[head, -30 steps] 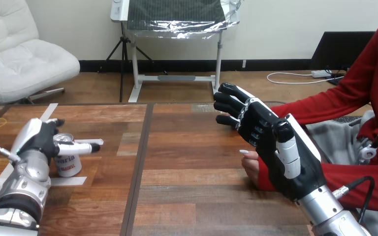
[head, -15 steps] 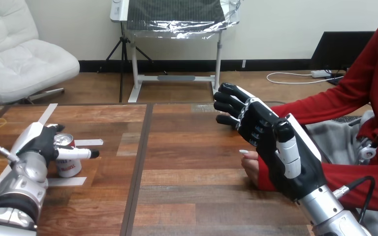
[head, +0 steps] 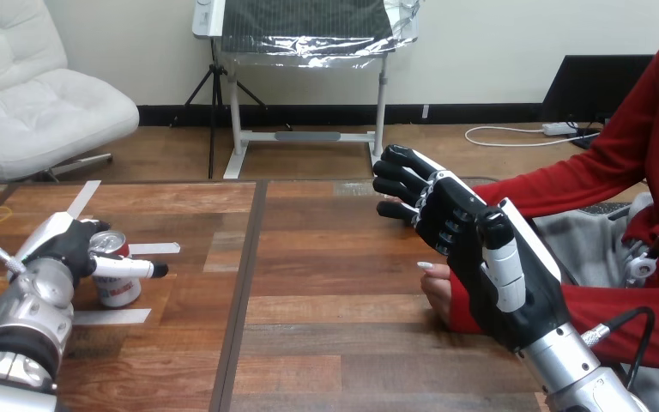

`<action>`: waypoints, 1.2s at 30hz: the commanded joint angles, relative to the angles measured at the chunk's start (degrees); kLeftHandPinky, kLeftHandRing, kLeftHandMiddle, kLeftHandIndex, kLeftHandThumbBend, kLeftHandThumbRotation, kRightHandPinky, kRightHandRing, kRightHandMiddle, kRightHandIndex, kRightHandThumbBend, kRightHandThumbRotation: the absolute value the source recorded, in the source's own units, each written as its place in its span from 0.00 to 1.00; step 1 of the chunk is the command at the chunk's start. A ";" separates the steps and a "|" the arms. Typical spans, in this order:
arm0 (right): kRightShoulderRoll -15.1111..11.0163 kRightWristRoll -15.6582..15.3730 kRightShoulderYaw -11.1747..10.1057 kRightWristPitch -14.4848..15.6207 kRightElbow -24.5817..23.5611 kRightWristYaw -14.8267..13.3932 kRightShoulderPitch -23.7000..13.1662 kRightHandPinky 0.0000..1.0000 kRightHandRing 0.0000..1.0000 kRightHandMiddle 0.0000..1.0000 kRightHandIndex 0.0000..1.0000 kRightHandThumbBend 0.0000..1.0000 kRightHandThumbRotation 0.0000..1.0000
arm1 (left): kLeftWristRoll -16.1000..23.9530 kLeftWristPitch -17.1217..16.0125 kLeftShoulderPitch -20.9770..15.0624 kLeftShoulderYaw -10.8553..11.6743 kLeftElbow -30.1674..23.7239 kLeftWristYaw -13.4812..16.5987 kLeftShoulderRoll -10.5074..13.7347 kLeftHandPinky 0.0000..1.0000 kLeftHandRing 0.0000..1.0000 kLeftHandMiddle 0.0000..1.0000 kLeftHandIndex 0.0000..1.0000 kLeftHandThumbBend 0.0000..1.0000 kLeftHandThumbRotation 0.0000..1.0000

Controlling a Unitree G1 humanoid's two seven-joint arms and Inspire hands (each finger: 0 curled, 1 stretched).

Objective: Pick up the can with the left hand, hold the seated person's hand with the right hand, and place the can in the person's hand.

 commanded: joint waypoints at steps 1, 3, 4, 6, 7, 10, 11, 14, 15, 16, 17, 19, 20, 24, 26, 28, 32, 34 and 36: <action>-0.01 1.27 -0.85 -1.09 -2.37 0.07 -3.08 0.86 0.90 0.89 0.90 0.90 1.00 | 1.54 -0.05 -3.86 -1.57 -0.33 -0.13 0.62 0.73 0.87 0.90 0.89 0.79 0.29; 0.04 1.19 -0.84 -1.21 -2.42 0.01 -3.06 0.86 0.90 0.89 0.90 0.90 1.00 | 1.56 -0.26 -3.80 -1.63 -0.23 0.12 0.68 0.74 0.87 0.90 0.89 0.79 0.28; 0.08 1.14 -0.84 -1.22 -2.49 -0.08 -3.04 0.86 0.90 0.89 0.90 0.90 1.00 | 1.50 -0.37 -3.76 -1.60 -0.18 0.26 0.70 0.74 0.87 0.90 0.89 0.79 0.27; 0.14 1.13 -0.84 -1.28 -2.53 -0.14 -3.01 0.86 0.90 0.89 0.90 0.90 1.00 | 1.39 -0.35 -3.76 -1.58 -0.22 0.69 0.66 0.74 0.87 0.90 0.89 0.79 0.27; 0.16 1.15 -0.84 -1.32 -2.51 -0.12 -3.02 0.86 0.90 0.89 0.90 0.90 1.00 | 1.36 -0.24 -3.79 -1.59 -0.29 0.90 0.63 0.74 0.87 0.90 0.88 0.79 0.26; 0.14 1.13 -0.84 -1.43 -2.44 -0.05 -3.06 0.86 0.90 0.89 0.90 0.89 1.00 | 1.21 -0.05 -3.84 -1.54 -0.44 1.44 0.56 0.73 0.86 0.89 0.88 0.78 0.24; 0.14 1.12 -0.83 -1.45 -2.43 -0.04 -3.07 0.86 0.90 0.89 0.90 0.89 1.00 | 1.17 -0.03 -3.84 -1.52 -0.46 1.53 0.55 0.73 0.85 0.89 0.88 0.78 0.23; 0.12 1.14 -0.84 -1.37 -2.43 -0.05 -3.17 0.86 0.90 0.89 0.89 0.90 1.00 | 1.18 0.35 -3.90 -1.39 -0.48 2.85 0.35 0.70 0.83 0.87 0.86 0.78 0.18; 0.16 1.13 -0.84 -1.40 -2.45 -0.10 -3.16 0.86 0.90 0.89 0.89 0.90 1.00 | 1.28 0.38 -3.89 -1.42 -0.52 3.39 0.30 0.69 0.82 0.87 0.85 0.78 0.17; 0.20 1.11 -0.85 -1.42 -2.47 -0.15 -3.14 0.86 0.90 0.89 0.89 0.90 1.00 | 1.35 0.38 -3.87 -1.45 -0.55 3.69 0.27 0.69 0.81 0.86 0.85 0.78 0.16; 0.23 1.10 -0.84 -1.44 -2.49 -0.18 -3.12 0.86 0.90 0.89 0.89 0.90 1.00 | 1.40 0.37 -3.86 -1.46 -0.56 3.91 0.26 0.68 0.81 0.85 0.84 0.77 0.14; 0.22 1.10 -0.85 -1.43 -2.53 -0.20 -3.09 0.86 0.89 0.89 0.89 0.90 1.00 | 1.20 0.22 -3.79 -1.16 -0.60 4.61 0.17 0.66 0.79 0.84 0.83 0.77 0.11; 0.22 1.09 -0.85 -1.43 -2.54 -0.20 -3.08 0.86 0.89 0.89 0.89 0.90 1.00 | 1.12 0.18 -3.77 -1.08 -0.60 4.79 0.15 0.65 0.78 0.83 0.82 0.77 0.09; 0.18 1.04 -0.86 -1.22 -2.78 -0.35 -2.95 0.85 0.89 0.88 0.89 0.91 1.00 | 0.91 -0.13 -3.69 -0.87 -0.85 5.83 0.10 0.61 0.73 0.79 0.80 0.76 0.03; 0.20 0.99 -0.86 -1.12 -2.87 -0.47 -2.89 0.85 0.89 0.88 0.89 0.91 1.00 | 0.85 -0.22 -3.66 -0.82 -0.88 6.18 0.10 0.60 0.71 0.77 0.79 0.75 0.02; 0.22 1.18 -0.86 -0.97 -2.97 -0.42 -2.84 0.85 0.89 0.88 0.89 0.91 1.00 | 0.75 -0.34 -3.61 -0.70 -0.85 6.69 0.11 0.59 0.69 0.76 0.78 0.75 0.01; 0.22 1.45 -0.89 -0.92 -2.88 -0.23 -2.87 0.85 0.89 0.89 0.89 0.91 1.00 | 0.66 -0.77 -3.47 -0.56 -0.90 7.61 0.17 0.55 0.65 0.72 0.75 0.74 0.00; 0.21 1.48 -0.91 -1.09 -2.66 -0.11 -2.98 0.85 0.89 0.89 0.89 0.91 1.00 | 0.76 -0.98 -3.40 -0.63 -0.92 8.10 0.25 0.53 0.63 0.71 0.74 0.74 0.00; 0.22 1.47 -0.91 -1.15 -2.59 -0.08 -3.02 0.85 0.89 0.89 0.89 0.91 1.00 | 0.80 -1.07 -3.38 -0.68 -0.92 8.31 0.29 0.52 0.62 0.69 0.73 0.73 0.00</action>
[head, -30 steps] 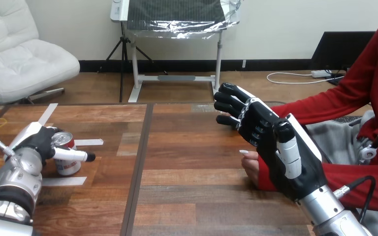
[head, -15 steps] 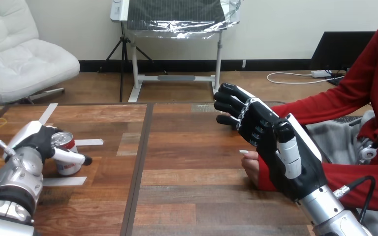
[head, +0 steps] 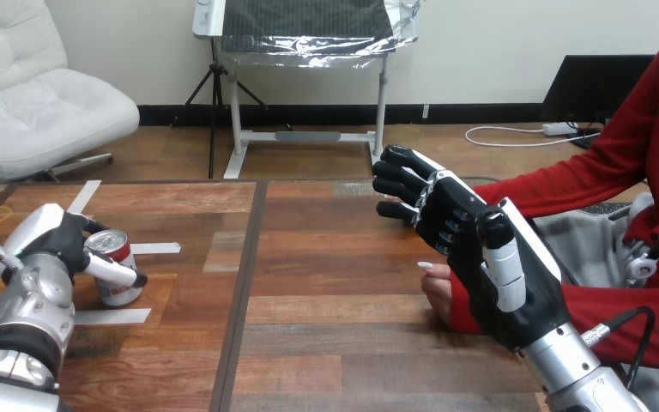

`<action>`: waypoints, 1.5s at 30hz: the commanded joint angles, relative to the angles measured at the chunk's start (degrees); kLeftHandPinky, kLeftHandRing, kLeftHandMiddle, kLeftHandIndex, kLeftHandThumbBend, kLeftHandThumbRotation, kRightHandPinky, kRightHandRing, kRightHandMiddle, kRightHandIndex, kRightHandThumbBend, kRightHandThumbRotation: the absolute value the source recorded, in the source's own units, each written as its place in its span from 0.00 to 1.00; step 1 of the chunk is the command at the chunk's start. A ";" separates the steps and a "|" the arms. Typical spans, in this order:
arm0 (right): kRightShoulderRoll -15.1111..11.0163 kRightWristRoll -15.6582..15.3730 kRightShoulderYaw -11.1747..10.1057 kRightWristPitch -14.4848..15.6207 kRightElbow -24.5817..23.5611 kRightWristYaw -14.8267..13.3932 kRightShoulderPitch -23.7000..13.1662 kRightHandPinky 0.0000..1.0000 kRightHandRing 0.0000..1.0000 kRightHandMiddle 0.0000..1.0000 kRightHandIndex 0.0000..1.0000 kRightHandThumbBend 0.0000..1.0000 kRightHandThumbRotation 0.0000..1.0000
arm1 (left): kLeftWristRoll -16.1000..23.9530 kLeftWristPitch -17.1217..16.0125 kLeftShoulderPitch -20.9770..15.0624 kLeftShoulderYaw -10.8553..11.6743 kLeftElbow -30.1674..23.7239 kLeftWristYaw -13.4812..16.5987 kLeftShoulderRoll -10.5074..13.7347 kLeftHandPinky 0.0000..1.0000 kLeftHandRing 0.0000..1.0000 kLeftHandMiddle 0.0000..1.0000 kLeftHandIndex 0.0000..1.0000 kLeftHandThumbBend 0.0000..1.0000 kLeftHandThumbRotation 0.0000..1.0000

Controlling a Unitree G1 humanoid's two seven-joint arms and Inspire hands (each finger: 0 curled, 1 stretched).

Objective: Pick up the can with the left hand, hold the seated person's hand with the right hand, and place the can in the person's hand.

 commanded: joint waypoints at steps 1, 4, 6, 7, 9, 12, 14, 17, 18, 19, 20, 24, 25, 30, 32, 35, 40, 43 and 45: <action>0.25 1.45 -0.92 -1.20 -2.39 -0.10 -3.04 0.85 0.90 0.89 0.89 0.91 1.00 | -0.04 -1.69 -3.17 0.32 -0.88 2.05 0.46 0.52 0.61 0.69 0.72 0.73 0.00; 0.38 1.36 -0.94 -1.41 -2.25 -0.23 -3.06 0.85 0.90 0.89 0.89 0.92 1.00 | -0.28 -2.43 -2.95 0.60 -0.92 2.86 0.55 0.50 0.60 0.67 0.70 0.71 0.00; 0.42 1.31 -0.94 -1.48 -2.21 -0.27 -3.06 0.85 0.90 0.89 0.89 0.92 1.00 | -0.32 -2.60 -2.91 0.62 -0.92 3.13 0.57 0.50 0.59 0.66 0.68 0.70 0.00; 0.43 1.28 -0.94 -1.53 -2.20 -0.30 -3.06 0.85 0.90 0.89 0.89 0.92 1.00 | -0.28 -2.71 -2.87 0.61 -1.02 3.57 0.56 0.50 0.59 0.65 0.68 0.70 0.00; 0.44 1.29 -0.93 -1.38 -2.26 -0.34 -3.02 0.85 0.90 0.89 0.89 0.92 1.00 | -0.45 -3.06 -2.75 0.84 -1.12 4.52 0.50 0.49 0.58 0.64 0.66 0.69 0.00; 0.45 1.38 -0.90 -1.14 -2.35 -0.32 -2.97 0.85 0.90 0.89 0.89 0.92 1.00 | -0.83 -3.68 -2.55 1.28 -1.16 5.84 0.40 0.47 0.54 0.60 0.61 0.67 0.00; 0.47 1.39 -0.88 -1.20 -2.33 -0.28 -2.95 0.86 0.90 0.89 0.89 0.92 1.00 | -0.95 -4.05 -2.43 1.36 -1.18 6.59 0.37 0.45 0.52 0.58 0.59 0.67 0.00; 0.41 1.39 -0.86 -1.47 -2.16 -0.06 -3.02 0.86 0.90 0.89 0.89 0.92 1.00 | -1.17 -4.37 -2.36 1.47 -1.18 7.46 0.29 0.43 0.50 0.56 0.57 0.66 0.00; 0.41 1.43 -0.87 -1.56 -2.07 0.02 -3.05 0.86 0.90 0.89 0.89 0.92 1.00 | -1.33 -4.46 -2.35 1.57 -1.20 7.66 0.25 0.43 0.50 0.55 0.56 0.66 0.00; 0.41 1.45 -0.87 -1.61 -2.01 0.06 -3.07 0.86 0.90 0.89 0.89 0.92 1.00 | -1.43 -4.53 -2.35 1.63 -1.20 7.77 0.22 0.42 0.49 0.54 0.55 0.65 0.00; 0.41 1.46 -0.87 -1.64 -1.97 0.09 -3.08 0.86 0.90 0.89 0.89 0.91 1.00 | -1.50 -4.58 -2.35 1.67 -1.20 7.85 0.20 0.41 0.48 0.54 0.55 0.65 0.00; 0.54 1.20 -0.90 -1.51 -2.05 -0.35 -2.98 0.86 0.90 0.89 0.89 0.91 1.00 | -1.43 -4.91 -2.31 1.72 -1.21 8.45 0.17 0.39 0.46 0.51 0.53 0.65 0.00; 0.58 1.12 -0.90 -1.46 -2.10 -0.48 -2.94 0.86 0.90 0.89 0.89 0.91 1.00 | -1.47 -4.99 -2.30 1.80 -1.22 8.51 0.16 0.39 0.45 0.51 0.53 0.66 0.00; 0.50 1.14 -0.85 -1.35 -2.18 -0.44 -2.92 0.86 0.90 0.89 0.89 0.91 1.00 | -1.52 -5.48 -2.21 1.99 -1.29 8.89 0.19 0.37 0.44 0.49 0.51 0.67 0.00; 0.44 1.16 -0.83 -1.31 -2.22 -0.37 -2.91 0.86 0.90 0.89 0.90 0.91 1.00 | -1.51 -5.65 -2.18 2.00 -1.32 8.99 0.21 0.37 0.43 0.49 0.51 0.68 0.00; 0.42 1.11 -0.83 -1.35 -2.24 -0.38 -2.89 0.86 0.90 0.89 0.90 0.91 1.00 | -1.39 -5.59 -2.25 1.86 -1.36 8.94 0.26 0.36 0.43 0.49 0.50 0.68 0.00; 0.48 1.23 -0.85 -1.48 -2.10 -0.29 -2.97 0.87 0.90 0.90 0.90 0.91 1.00 | -1.42 -5.60 -2.33 1.86 -1.63 8.75 0.35 0.35 0.42 0.48 0.50 0.70 0.00; 0.44 1.20 -0.86 -1.50 -2.11 -0.28 -2.96 0.87 0.90 0.90 0.90 0.91 1.00 | -1.55 -5.55 -2.38 1.95 -1.69 8.57 0.38 0.34 0.41 0.47 0.49 0.71 0.00; 0.45 1.20 -0.87 -1.47 -2.14 -0.32 -2.95 0.87 0.90 0.90 0.90 0.91 1.00 | -1.61 -5.40 -2.45 1.98 -1.71 8.46 0.38 0.34 0.41 0.47 0.49 0.71 0.00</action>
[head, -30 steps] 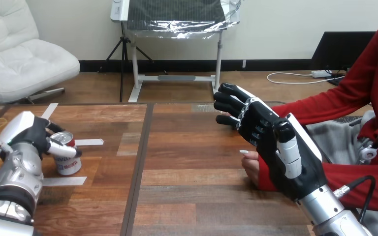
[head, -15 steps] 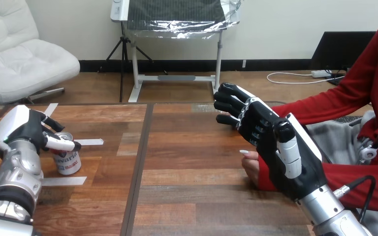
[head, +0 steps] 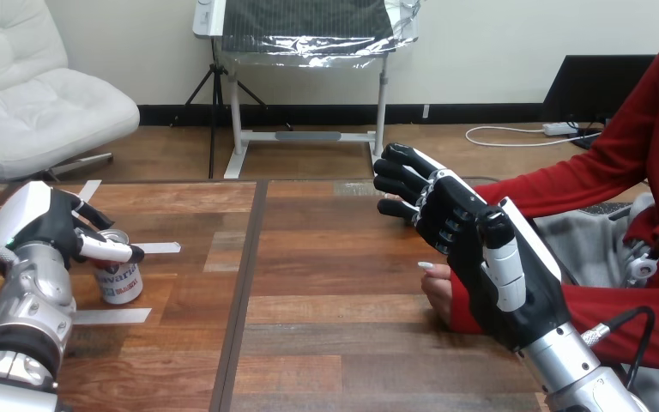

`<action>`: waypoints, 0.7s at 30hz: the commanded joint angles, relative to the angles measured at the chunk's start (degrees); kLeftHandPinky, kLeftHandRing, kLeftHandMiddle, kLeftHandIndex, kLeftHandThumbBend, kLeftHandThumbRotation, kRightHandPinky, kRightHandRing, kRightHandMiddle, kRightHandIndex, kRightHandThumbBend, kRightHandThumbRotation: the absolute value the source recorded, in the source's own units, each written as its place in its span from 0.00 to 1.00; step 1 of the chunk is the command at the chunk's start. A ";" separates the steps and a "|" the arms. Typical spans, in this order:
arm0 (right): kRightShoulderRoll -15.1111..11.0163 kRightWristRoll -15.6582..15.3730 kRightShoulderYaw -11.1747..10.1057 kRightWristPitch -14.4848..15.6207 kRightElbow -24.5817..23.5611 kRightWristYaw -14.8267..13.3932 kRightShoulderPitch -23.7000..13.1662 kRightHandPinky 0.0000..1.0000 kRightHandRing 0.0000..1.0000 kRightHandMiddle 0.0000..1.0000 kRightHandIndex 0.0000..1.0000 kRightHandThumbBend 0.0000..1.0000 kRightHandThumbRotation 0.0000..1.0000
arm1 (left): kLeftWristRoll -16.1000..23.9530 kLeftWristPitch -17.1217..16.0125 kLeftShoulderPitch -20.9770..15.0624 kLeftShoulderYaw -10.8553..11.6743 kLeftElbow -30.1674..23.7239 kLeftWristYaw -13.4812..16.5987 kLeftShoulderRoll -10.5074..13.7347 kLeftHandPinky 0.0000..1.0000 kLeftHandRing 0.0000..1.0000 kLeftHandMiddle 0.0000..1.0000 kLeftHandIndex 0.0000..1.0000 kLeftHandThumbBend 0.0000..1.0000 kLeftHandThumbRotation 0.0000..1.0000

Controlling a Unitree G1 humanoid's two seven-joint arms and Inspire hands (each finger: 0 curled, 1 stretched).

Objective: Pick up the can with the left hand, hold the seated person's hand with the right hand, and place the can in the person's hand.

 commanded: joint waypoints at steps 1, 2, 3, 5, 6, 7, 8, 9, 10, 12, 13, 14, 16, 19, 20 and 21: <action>0.40 1.21 -0.87 -1.38 -2.16 -0.28 -2.93 0.87 0.90 0.90 0.90 0.91 1.00 | -0.07 -1.26 -2.61 0.32 -1.71 1.10 0.41 0.34 0.40 0.47 0.49 0.71 0.00; 0.41 1.21 -0.87 -1.36 -2.17 -0.30 -2.92 0.87 0.90 0.90 0.90 0.91 1.00 | -0.08 -1.20 -2.63 0.32 -1.71 1.07 0.41 0.34 0.40 0.47 0.49 0.72 0.00; 0.42 1.25 -0.88 -1.29 -2.19 -0.32 -2.92 0.87 0.90 0.90 0.90 0.91 1.00 | -0.16 -1.18 -2.67 0.37 -1.72 0.90 0.43 0.33 0.40 0.47 0.49 0.72 0.00; 0.42 1.30 -0.89 -1.22 -2.22 -0.32 -2.92 0.87 0.90 0.90 0.90 0.91 1.00 | -0.25 -1.21 -2.70 0.43 -1.73 0.71 0.46 0.33 0.39 0.46 0.49 0.72 0.00; 0.44 1.30 -0.90 -1.19 -2.23 -0.37 -2.92 0.87 0.90 0.90 0.90 0.91 1.00 | -0.29 -1.21 -2.72 0.44 -1.78 0.57 0.49 0.33 0.39 0.46 0.49 0.72 0.00; 0.46 1.30 -0.91 -1.17 -2.23 -0.40 -2.91 0.87 0.90 0.90 0.90 0.91 1.00 | -0.32 -1.21 -2.73 0.44 -1.82 0.50 0.51 0.32 0.39 0.46 0.49 0.72 0.00; 0.47 1.29 -0.91 -1.16 -2.23 -0.43 -2.92 0.87 0.90 0.90 0.90 0.91 1.00 | -0.33 -1.21 -2.73 0.44 -1.84 0.45 0.53 0.32 0.39 0.46 0.49 0.72 0.00; 0.46 1.32 -0.92 -1.16 -2.20 -0.40 -2.94 0.87 0.90 0.90 0.90 0.91 1.00 | -0.35 -1.01 -2.82 0.42 -1.87 0.28 0.54 0.32 0.39 0.46 0.49 0.72 0.00; 0.44 1.34 -0.93 -1.15 -2.18 -0.37 -2.95 0.87 0.90 0.90 0.90 0.91 1.00 | -0.37 -0.86 -2.88 0.41 -1.88 0.16 0.54 0.32 0.39 0.46 0.49 0.72 0.00; 0.43 1.35 -0.93 -1.15 -2.17 -0.36 -2.97 0.87 0.90 0.89 0.90 0.91 1.00 | -0.34 -0.65 -2.97 0.34 -1.90 0.00 0.57 0.32 0.38 0.45 0.49 0.73 0.00; 0.44 1.33 -0.93 -1.15 -2.18 -0.37 -2.96 0.87 0.90 0.89 0.90 0.91 1.00 | -0.30 -0.61 -2.99 0.29 -1.91 -0.04 0.58 0.31 0.38 0.45 0.49 0.73 0.00; 0.44 1.33 -0.93 -1.16 -2.19 -0.38 -2.96 0.87 0.90 0.89 0.90 0.91 1.00 | -0.27 -0.58 -3.00 0.27 -1.92 -0.06 0.59 0.31 0.38 0.45 0.49 0.73 0.00; 0.41 1.34 -0.94 -1.21 -2.08 -0.31 -3.03 0.87 0.90 0.89 0.90 0.91 1.00 | -0.32 -0.38 -3.09 0.29 -1.96 -0.37 0.63 0.31 0.38 0.45 0.49 0.73 0.00; 0.37 1.51 -0.95 -1.11 -2.06 -0.16 -3.07 0.87 0.91 0.89 0.90 0.91 1.00 | -0.23 -0.34 -3.14 0.18 -2.05 -0.71 0.72 0.31 0.39 0.46 0.49 0.73 0.00; 0.36 1.55 -0.95 -1.08 -2.06 -0.12 -3.08 0.87 0.91 0.89 0.90 0.91 1.00 | -0.19 -0.34 -3.14 0.15 -2.07 -0.78 0.74 0.32 0.39 0.46 0.49 0.73 0.00; 0.37 1.55 -0.95 -1.10 -2.05 -0.12 -3.09 0.87 0.91 0.89 0.90 0.91 1.00 | -0.18 -0.37 -3.15 0.14 -2.07 -0.92 0.79 0.32 0.39 0.46 0.49 0.73 0.00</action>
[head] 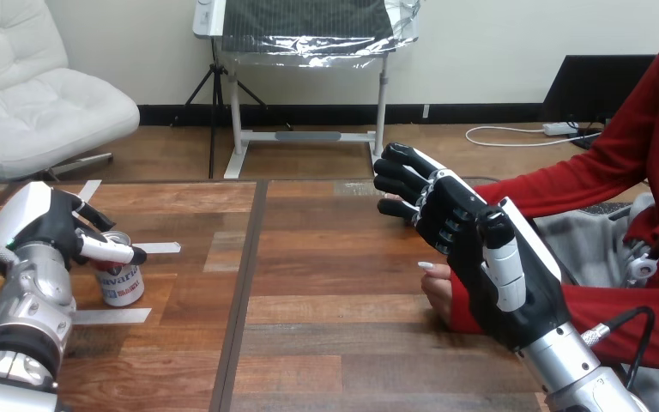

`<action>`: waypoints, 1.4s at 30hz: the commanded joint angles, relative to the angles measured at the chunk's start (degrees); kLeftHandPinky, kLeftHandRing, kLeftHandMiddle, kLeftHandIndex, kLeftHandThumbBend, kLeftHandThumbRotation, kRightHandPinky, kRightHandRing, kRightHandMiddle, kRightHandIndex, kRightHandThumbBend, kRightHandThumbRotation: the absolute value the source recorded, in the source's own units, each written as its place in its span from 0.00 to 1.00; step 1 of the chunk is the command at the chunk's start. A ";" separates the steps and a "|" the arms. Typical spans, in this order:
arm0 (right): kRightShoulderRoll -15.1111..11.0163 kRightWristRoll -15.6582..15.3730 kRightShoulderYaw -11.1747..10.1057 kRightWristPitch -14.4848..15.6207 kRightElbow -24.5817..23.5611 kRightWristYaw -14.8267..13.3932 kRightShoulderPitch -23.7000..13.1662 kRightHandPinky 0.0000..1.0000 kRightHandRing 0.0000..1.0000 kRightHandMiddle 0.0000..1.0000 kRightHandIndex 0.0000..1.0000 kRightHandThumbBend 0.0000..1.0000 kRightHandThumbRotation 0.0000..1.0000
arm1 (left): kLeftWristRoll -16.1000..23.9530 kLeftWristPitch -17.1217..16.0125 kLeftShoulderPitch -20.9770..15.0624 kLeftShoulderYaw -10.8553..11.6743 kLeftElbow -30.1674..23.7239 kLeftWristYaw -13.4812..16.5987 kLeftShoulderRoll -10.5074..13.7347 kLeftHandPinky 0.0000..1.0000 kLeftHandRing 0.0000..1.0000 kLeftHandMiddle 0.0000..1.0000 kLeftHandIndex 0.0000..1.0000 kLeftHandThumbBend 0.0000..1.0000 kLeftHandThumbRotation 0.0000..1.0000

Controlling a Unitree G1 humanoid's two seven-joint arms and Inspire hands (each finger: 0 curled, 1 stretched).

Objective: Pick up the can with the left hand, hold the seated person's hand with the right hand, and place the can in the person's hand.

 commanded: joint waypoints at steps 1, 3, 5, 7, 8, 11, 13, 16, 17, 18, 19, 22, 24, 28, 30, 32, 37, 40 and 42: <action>0.38 1.52 -0.94 -1.13 -2.04 -0.15 -3.09 0.87 0.91 0.89 0.90 0.91 1.00 | 0.07 -0.42 -3.15 0.08 -2.06 -0.26 0.80 0.32 0.39 0.46 0.49 0.73 0.00; 0.45 1.46 -0.94 -1.16 -2.03 -0.26 -3.09 0.87 0.91 0.89 0.90 0.91 1.00 | 0.07 -0.49 -3.15 0.09 -1.95 -0.43 0.86 0.32 0.40 0.46 0.49 0.73 0.00; 0.53 1.41 -0.94 -1.17 -2.03 -0.38 -3.07 0.87 0.91 0.89 0.90 0.91 1.00 | 0.06 -0.57 -3.14 0.11 -1.83 -0.55 0.90 0.33 0.40 0.47 0.49 0.74 0.00; 0.54 1.36 -0.94 -1.12 -2.02 -0.44 -3.09 0.87 0.91 0.89 0.90 0.91 1.00 | 0.06 -0.38 -3.18 0.12 -1.83 -0.67 0.89 0.33 0.41 0.47 0.49 0.74 0.00; 0.55 1.34 -0.93 -1.11 -2.02 -0.45 -3.09 0.87 0.91 0.89 0.90 0.91 1.00 | 0.06 -0.33 -3.18 0.12 -1.83 -0.70 0.90 0.33 0.41 0.47 0.49 0.74 0.00; 0.62 1.22 -0.91 -1.14 -2.00 -0.60 -3.08 0.87 0.91 0.89 0.90 0.91 1.00 | 0.01 -0.26 -3.17 0.18 -1.86 -0.75 0.90 0.34 0.41 0.47 0.49 0.74 0.00; 0.63 1.04 -0.89 -1.17 -2.05 -0.76 -3.05 0.87 0.91 0.89 0.90 0.91 1.00 | 0.02 -0.19 -3.19 0.16 -1.93 -0.84 0.92 0.34 0.41 0.47 0.49 0.74 0.00; 0.60 1.05 -0.89 -1.26 -1.93 -0.71 -3.10 0.87 0.91 0.89 0.90 0.91 1.00 | 0.08 -0.14 -3.19 0.12 -2.09 -0.88 0.94 0.34 0.41 0.47 0.49 0.74 0.00; 0.59 1.08 -0.89 -1.28 -1.89 -0.68 -3.11 0.87 0.91 0.89 0.90 0.91 1.00 | 0.10 -0.13 -3.18 0.11 -2.13 -0.88 0.94 0.34 0.41 0.47 0.49 0.74 0.00; 0.53 1.05 -0.91 -1.34 -1.76 -0.63 -3.20 0.87 0.91 0.89 0.90 0.91 1.00 | 0.14 -0.22 -3.19 0.08 -2.25 -0.89 0.97 0.33 0.41 0.47 0.49 0.74 0.00; 0.48 1.03 -0.92 -1.37 -1.68 -0.61 -3.25 0.87 0.91 0.89 0.90 0.91 1.00 | 0.17 -0.28 -3.19 0.06 -2.33 -0.89 0.98 0.33 0.41 0.47 0.49 0.75 0.00; 0.29 0.55 -0.99 -1.47 -1.53 -0.87 -3.35 0.87 0.91 0.89 0.90 0.91 1.00 | 0.21 -0.14 -3.37 0.01 -2.65 -1.15 1.02 0.33 0.40 0.47 0.49 0.75 0.00; 0.02 -0.37 -1.05 -1.97 -1.25 -1.28 -3.50 0.87 0.91 0.89 0.90 0.91 1.00 | 0.22 0.24 -3.62 -0.01 -2.99 -1.52 1.03 0.33 0.41 0.47 0.49 0.75 0.00; -0.85 -2.65 -1.17 -3.43 -0.19 -2.01 -4.15 0.85 0.89 0.89 0.89 0.91 1.00 | 0.20 1.24 -4.29 -0.05 -3.67 -2.50 1.04 0.34 0.41 0.47 0.49 0.75 0.00; -1.46 -3.92 -1.26 -4.14 0.51 -2.46 -4.60 0.84 0.89 0.88 0.89 0.91 1.00 | 0.23 1.46 -4.49 -0.10 -4.20 -3.00 1.15 0.34 0.41 0.47 0.50 0.75 0.00; -1.91 -4.90 -1.36 -4.68 1.07 -2.88 -4.94 0.83 0.89 0.88 0.89 0.90 1.00 | 0.29 1.50 -4.50 -0.14 -4.77 -3.35 1.27 0.34 0.41 0.47 0.49 0.75 0.00; -2.71 -8.87 -1.96 -6.69 3.53 -5.70 -6.13 0.82 0.88 0.87 0.86 0.87 1.00 | 0.11 2.13 -4.45 0.15 -7.85 -4.48 1.51 0.34 0.40 0.46 0.48 0.76 0.00; -3.54 -11.07 -2.11 -8.20 5.45 -7.10 -7.09 0.81 0.88 0.87 0.85 0.86 1.00 | -0.24 2.31 -4.28 0.54 -9.52 -5.27 1.67 0.33 0.40 0.45 0.48 0.77 0.00; -4.42 -12.88 -2.10 -8.82 6.59 -8.15 -7.75 0.81 0.87 0.87 0.85 0.85 1.00 | -0.54 2.70 -3.98 0.87 -11.24 -5.94 1.76 0.33 0.39 0.45 0.47 0.77 0.00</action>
